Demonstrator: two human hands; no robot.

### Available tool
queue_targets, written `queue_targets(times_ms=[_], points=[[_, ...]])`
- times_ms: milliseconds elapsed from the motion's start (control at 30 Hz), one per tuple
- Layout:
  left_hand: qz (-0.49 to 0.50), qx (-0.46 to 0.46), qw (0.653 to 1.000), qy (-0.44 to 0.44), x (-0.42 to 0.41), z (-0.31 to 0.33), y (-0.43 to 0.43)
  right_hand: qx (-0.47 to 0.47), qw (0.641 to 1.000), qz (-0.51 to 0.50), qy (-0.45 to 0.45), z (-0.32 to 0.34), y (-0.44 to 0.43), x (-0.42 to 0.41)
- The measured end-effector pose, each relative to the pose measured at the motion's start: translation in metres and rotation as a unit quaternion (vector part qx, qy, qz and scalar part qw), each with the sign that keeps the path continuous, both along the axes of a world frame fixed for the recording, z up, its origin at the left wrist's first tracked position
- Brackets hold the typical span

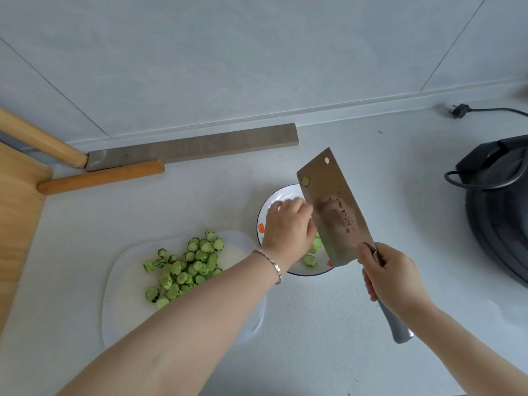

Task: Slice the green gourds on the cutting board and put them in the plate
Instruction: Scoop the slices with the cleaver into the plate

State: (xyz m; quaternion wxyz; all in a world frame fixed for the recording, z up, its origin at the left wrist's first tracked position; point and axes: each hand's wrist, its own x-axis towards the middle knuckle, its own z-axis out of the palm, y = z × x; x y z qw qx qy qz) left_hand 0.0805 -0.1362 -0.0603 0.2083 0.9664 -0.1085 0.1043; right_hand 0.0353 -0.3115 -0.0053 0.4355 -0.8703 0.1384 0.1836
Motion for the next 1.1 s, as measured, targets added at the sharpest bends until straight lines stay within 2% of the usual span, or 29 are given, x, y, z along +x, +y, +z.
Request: queue_targets(times_ms=[67, 167, 267, 367, 433, 567, 667, 767, 933, 1100], points=[[0.036, -0.018, 0.999, -0.007, 0.015, 0.007, -0.001, -0.004, 1.0, 0.014, -0.003, 0.0, -0.001, 0.002], [0.032, -0.011, 0.999, 0.031, 0.027, 0.014, 0.001, -0.009, 1.0, 0.025, 0.0, 0.0, -0.005, 0.002], [0.008, 0.034, 0.993, 0.117, 0.016, 0.013, 0.009, -0.001, 1.0, 0.021, 0.004, -0.001, -0.006, 0.0], [0.029, 0.098, 0.983, 0.152, -0.004, 0.013, 0.03, 0.016, 1.0, 0.012, 0.013, 0.0, -0.002, -0.002], [0.064, 0.078, 0.984, 0.144, -0.021, 0.012, 0.053, 0.034, 0.999, 0.005, 0.022, 0.0, 0.004, -0.007], [0.173, -0.001, 0.983, 0.056, -0.078, 0.002, 0.111, 0.102, 0.993, -0.008, 0.057, -0.006, 0.028, -0.032], [0.251, -0.017, 0.961, 0.116, -0.13, -0.011, 0.145, 0.144, 0.985, -0.017, 0.094, -0.022, 0.049, -0.058], [0.28, -0.03, 0.944, 0.172, -0.167, -0.024, 0.168, 0.169, 0.978, -0.018, 0.121, -0.041, 0.072, -0.081], [0.262, -0.028, 0.942, 0.21, -0.19, -0.04, 0.173, 0.175, 0.975, -0.017, 0.137, -0.058, 0.095, -0.111], [0.197, 0.048, 0.96, 0.196, -0.191, -0.052, 0.17, 0.158, 0.974, -0.04, 0.159, -0.07, 0.095, -0.139]])
